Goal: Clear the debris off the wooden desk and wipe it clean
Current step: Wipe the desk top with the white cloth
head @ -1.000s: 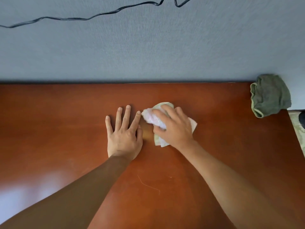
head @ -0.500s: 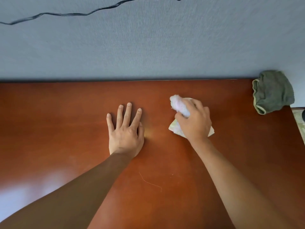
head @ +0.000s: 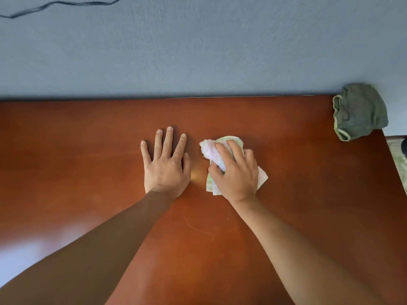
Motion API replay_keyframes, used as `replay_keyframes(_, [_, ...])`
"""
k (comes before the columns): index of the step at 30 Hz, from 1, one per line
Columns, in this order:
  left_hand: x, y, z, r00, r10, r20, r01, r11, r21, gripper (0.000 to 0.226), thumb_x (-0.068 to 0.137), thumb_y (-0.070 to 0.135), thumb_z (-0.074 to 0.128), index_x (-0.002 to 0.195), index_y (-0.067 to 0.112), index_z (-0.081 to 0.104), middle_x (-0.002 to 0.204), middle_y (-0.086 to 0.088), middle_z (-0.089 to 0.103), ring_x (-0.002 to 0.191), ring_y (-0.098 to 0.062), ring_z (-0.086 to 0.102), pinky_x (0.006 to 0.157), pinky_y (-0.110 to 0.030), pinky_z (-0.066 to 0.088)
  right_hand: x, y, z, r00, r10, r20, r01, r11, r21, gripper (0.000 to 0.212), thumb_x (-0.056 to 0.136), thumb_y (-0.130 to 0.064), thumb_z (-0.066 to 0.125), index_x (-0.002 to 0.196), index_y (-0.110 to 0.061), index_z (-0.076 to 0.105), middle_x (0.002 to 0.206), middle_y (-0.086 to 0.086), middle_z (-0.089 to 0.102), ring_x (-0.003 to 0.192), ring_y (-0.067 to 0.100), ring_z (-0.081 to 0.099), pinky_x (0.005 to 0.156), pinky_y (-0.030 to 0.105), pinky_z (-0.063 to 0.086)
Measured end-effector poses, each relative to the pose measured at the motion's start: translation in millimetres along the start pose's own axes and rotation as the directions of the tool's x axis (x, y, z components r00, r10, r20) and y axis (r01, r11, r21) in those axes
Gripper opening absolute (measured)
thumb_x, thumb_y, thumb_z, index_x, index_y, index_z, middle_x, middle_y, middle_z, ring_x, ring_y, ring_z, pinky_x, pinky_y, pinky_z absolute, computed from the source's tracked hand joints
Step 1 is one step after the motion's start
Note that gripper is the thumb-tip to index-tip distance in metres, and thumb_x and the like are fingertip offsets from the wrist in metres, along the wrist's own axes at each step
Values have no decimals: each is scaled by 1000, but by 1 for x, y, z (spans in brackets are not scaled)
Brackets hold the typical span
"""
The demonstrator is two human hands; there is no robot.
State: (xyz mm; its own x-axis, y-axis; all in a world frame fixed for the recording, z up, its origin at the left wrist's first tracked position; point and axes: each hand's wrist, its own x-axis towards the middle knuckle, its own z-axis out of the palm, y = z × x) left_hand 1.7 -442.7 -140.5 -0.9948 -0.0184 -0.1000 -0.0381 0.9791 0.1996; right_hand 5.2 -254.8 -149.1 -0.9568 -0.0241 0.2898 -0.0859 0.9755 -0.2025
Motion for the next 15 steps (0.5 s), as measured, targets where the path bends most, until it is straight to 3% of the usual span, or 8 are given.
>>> replay_keyframes(5, [-31, -8, 2, 999, 39, -28, -39, 999, 25, 63, 104, 47, 26, 164, 28, 25, 173, -3, 16, 161, -26, 8, 127, -59, 9, 2, -1, -3, 1000, 8, 22, -8, 1000, -16, 41, 84, -41, 62, 124, -33, 69, 128, -10, 63, 84, 24, 48, 68, 37, 48])
replay_keyframes(10, [-57, -14, 7, 999, 36, 7, -36, 996, 79, 66, 106, 51, 16, 167, 28, 5, 175, -1, -2, 161, -24, -7, 128, -57, 4, 4, -1, -2, 997, 18, 77, -17, 1000, -11, 41, 90, -54, 60, 125, -34, 67, 127, -9, 59, 87, 22, 48, 71, 38, 49])
replay_keyframes(15, [-57, -14, 3, 999, 29, 36, -30, 999, 38, 65, 106, 51, 16, 166, 31, 6, 175, 2, -3, 160, -22, -11, 128, -54, -2, 3, -4, 0, 999, 8, 47, -9, 1000, 7, 41, 92, -53, 65, 127, -32, 69, 120, -6, 62, 86, 23, 51, 69, 37, 50])
